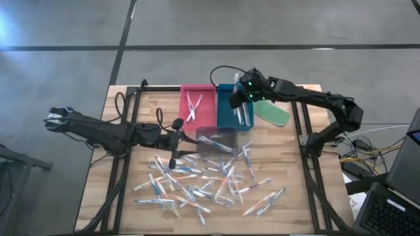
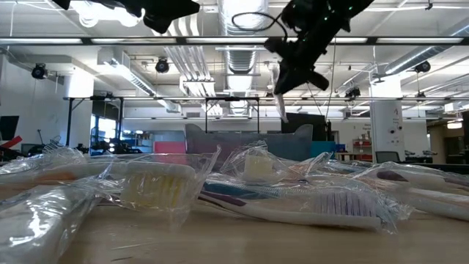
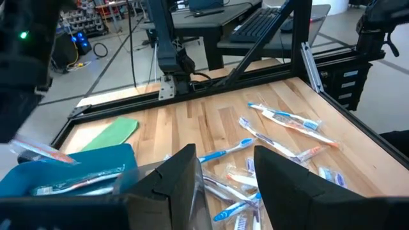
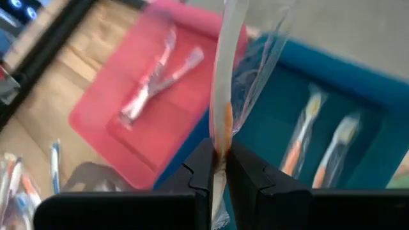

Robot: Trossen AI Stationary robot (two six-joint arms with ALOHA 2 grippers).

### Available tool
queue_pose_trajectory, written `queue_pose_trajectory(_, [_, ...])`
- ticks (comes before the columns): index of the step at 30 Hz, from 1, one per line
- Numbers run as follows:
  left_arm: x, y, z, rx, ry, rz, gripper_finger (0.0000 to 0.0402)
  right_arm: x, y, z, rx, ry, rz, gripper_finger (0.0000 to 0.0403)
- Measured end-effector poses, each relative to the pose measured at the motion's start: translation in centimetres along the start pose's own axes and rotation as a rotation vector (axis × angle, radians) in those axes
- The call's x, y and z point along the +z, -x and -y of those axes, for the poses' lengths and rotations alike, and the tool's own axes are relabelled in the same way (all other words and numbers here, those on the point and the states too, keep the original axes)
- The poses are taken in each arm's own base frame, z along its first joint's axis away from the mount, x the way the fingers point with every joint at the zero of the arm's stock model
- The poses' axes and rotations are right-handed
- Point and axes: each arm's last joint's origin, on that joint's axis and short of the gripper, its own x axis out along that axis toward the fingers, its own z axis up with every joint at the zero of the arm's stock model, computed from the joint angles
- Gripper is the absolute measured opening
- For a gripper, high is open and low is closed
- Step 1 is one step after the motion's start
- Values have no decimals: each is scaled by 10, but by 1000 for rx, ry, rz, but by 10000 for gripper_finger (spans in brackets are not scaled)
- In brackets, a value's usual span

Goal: Pick & Place Toothbrushes
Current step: Put the orange toothbrush into the blue bin

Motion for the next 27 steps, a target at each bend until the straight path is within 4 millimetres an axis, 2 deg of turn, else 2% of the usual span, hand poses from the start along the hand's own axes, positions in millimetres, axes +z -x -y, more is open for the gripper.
queue_pose_trajectory(14, [0,0,0,-1,0,-1,163,28,-53,13,-105,-116,-325,23])
queue_pose_trajectory(20, [-1,0,0,-2,-1,-9,163,31,-62,21,-155,-196,-409,23])
queue_pose_trajectory(27, [-2,0,0,-3,-1,-18,163,28,-65,25,-169,-204,-425,23])
